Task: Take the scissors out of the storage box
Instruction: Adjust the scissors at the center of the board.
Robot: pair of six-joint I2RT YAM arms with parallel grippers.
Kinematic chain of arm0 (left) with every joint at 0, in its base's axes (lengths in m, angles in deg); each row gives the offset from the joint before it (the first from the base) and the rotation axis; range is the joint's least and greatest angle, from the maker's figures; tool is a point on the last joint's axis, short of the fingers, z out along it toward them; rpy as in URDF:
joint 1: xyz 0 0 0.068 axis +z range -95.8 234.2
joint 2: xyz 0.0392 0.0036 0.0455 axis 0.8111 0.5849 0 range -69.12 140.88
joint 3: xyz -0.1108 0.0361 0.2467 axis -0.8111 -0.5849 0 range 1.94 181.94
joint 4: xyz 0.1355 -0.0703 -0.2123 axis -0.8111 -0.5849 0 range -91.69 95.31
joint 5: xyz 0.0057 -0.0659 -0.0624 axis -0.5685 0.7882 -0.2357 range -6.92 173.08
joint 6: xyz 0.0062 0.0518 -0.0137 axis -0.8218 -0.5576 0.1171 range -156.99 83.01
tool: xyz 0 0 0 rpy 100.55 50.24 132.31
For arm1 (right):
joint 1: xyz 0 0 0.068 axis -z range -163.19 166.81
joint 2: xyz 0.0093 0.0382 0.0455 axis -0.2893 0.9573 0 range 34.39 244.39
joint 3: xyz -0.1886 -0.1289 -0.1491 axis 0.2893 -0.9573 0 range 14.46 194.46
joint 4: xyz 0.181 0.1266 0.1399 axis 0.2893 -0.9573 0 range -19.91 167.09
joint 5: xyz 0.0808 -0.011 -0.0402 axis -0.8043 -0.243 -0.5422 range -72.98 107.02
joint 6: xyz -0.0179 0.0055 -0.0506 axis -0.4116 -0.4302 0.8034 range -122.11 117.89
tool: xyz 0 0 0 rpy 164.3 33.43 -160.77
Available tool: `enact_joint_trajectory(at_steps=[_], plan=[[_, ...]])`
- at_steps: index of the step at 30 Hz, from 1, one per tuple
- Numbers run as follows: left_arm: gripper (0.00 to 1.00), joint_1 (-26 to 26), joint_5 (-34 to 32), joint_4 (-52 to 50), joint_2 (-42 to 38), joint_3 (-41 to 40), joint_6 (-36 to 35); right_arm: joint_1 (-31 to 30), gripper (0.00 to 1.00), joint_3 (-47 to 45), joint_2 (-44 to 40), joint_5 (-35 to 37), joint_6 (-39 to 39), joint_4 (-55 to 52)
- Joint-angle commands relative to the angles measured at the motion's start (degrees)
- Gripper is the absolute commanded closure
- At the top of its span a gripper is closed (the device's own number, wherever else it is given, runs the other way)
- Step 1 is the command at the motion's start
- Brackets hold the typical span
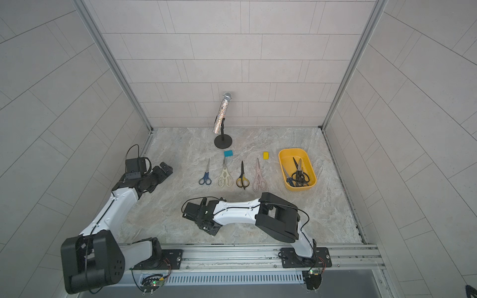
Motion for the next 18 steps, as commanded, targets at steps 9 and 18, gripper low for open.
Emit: enact_joint_trajectory(at_steps=[9, 18], plan=[[0.00, 0.7, -0.7, -0.9, -0.7, -0.6, -0.8, 1.9, 0.87, 2.4, 5.6, -0.6, 5.8, -5.4], [0.00, 1.3, -0.4, -1.0, -1.2, -0.8, -0.8, 5.9, 0.88, 11.6, 10.1, -0.2, 33.4, -11.1]])
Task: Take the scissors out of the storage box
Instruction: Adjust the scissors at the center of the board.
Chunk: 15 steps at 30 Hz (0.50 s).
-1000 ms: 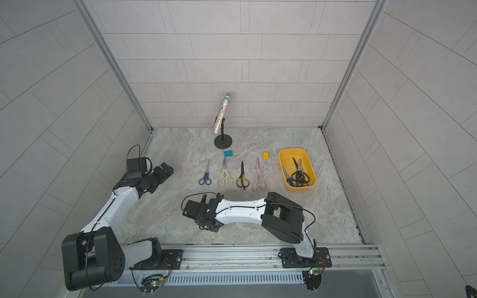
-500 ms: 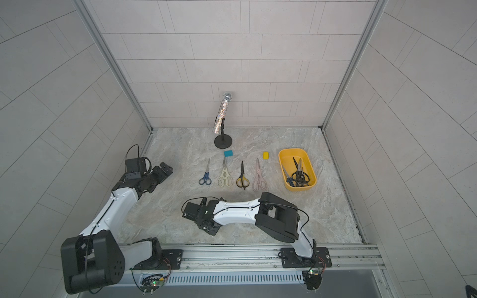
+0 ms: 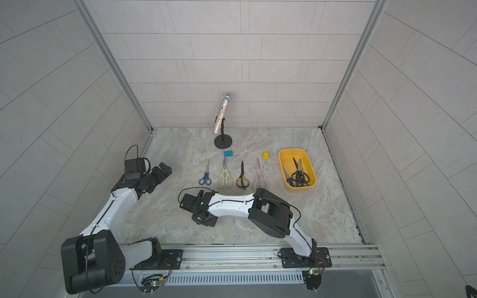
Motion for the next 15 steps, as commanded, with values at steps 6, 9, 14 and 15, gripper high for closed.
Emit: enact_joint_trajectory(at_steps=[6, 9, 14, 15], plan=[[0.00, 0.7, -0.6, -0.9, -2.0, -0.7, -0.8, 2.1, 0.87, 11.4, 8.4, 1.0, 29.0, -9.4], [0.00, 1.0, -0.5, -0.7, -1.8, -0.7, -0.6, 2.1, 0.87, 15.8, 10.8, -0.6, 34.5, -10.7], [0.00, 1.6, -0.3, -0.4, -1.4, -0.8, -0.2, 2.1, 0.87, 20.1, 13.7, -2.1, 39.2, -10.4], [0.00, 1.6, -0.3, -0.4, -1.2, -0.8, -0.2, 2.1, 0.87, 20.8, 14.1, -2.1, 39.5, -10.3]])
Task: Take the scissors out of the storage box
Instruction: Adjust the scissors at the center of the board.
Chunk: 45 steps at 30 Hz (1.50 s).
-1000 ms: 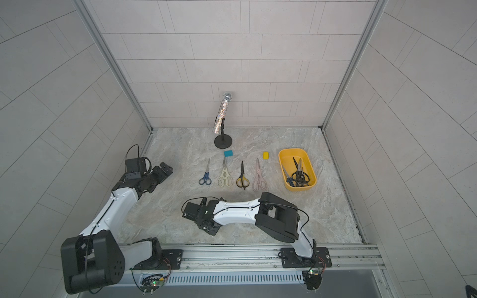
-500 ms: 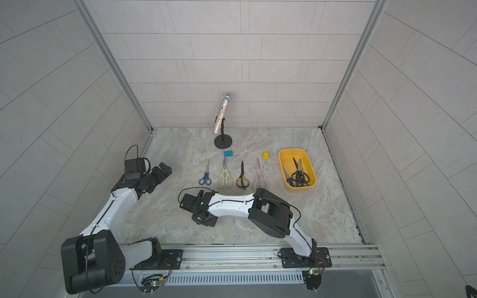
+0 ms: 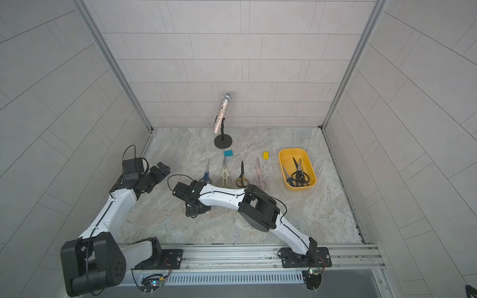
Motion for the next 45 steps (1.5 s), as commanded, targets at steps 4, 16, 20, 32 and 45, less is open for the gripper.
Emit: enact_joint_trajectory(at_steps=[4, 16, 20, 32, 45], plan=[[0.00, 1.3, -0.2, -0.3, 0.2, -0.7, -0.2, -0.4, 0.87, 3.9, 3.9, -1.1, 6.6, -0.7], [0.00, 3.3, -0.1, -0.3, 0.4, -0.8, -0.2, 0.6, 0.80, 10.6, 6.1, -1.3, 11.7, -0.7], [0.00, 3.3, 0.2, 0.0, 0.6, -0.9, 0.2, 1.5, 0.80, 10.7, 6.0, -0.2, 13.8, -0.9], [0.00, 3.5, 0.7, 0.1, 0.8, -1.0, 0.2, 4.1, 0.75, 6.3, 3.4, -4.4, 14.6, 4.1], [0.00, 4.3, 5.7, 1.3, 3.1, -0.9, 0.7, 10.8, 0.73, -2.6, -11.1, -8.3, 12.9, 9.4]])
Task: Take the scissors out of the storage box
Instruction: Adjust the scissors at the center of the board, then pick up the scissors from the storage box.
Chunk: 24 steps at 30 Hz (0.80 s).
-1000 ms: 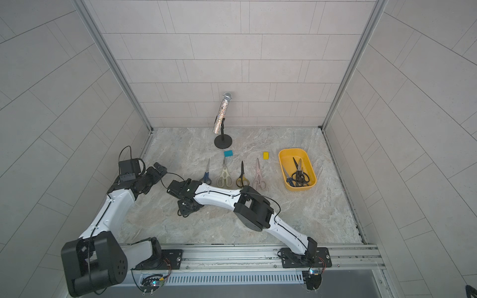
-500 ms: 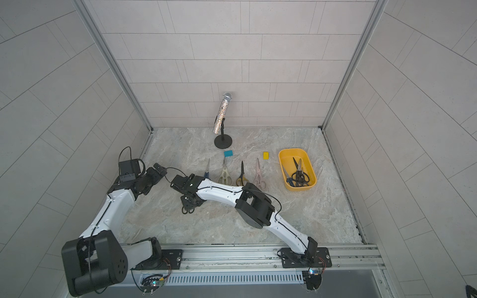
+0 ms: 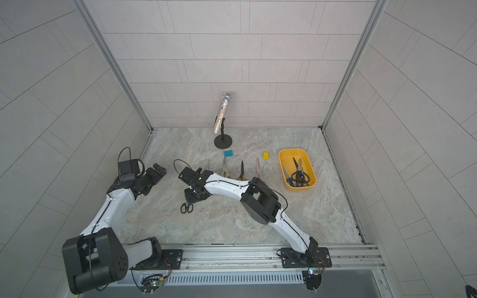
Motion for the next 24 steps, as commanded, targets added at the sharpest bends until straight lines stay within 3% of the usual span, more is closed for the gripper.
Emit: enact_joint_trajectory(at_steps=[1, 7, 12, 19, 24], plan=[[0.00, 0.4, 4.4, 1.7, 1.6, -0.5, 0.4, 4.1, 0.73, -4.1, -11.1, 0.9, 0.4, 0.3], [0.00, -1.0, 7.6, 2.9, 4.8, 0.3, 0.3, 17.1, 0.73, -18.4, -26.1, 0.0, 2.2, -2.3], [0.00, -5.9, 6.9, 1.8, 6.9, 1.4, 0.0, 30.6, 0.73, -25.6, -34.8, 0.6, 5.8, -6.4], [0.00, -18.4, 3.2, -1.9, 12.1, 5.8, -1.3, 49.1, 0.73, -27.2, -36.6, 5.1, 11.2, -13.8], [0.00, -23.4, 2.3, -8.6, 15.7, 10.4, -6.0, 58.8, 0.75, -26.9, -33.6, 10.5, 12.7, -17.7]])
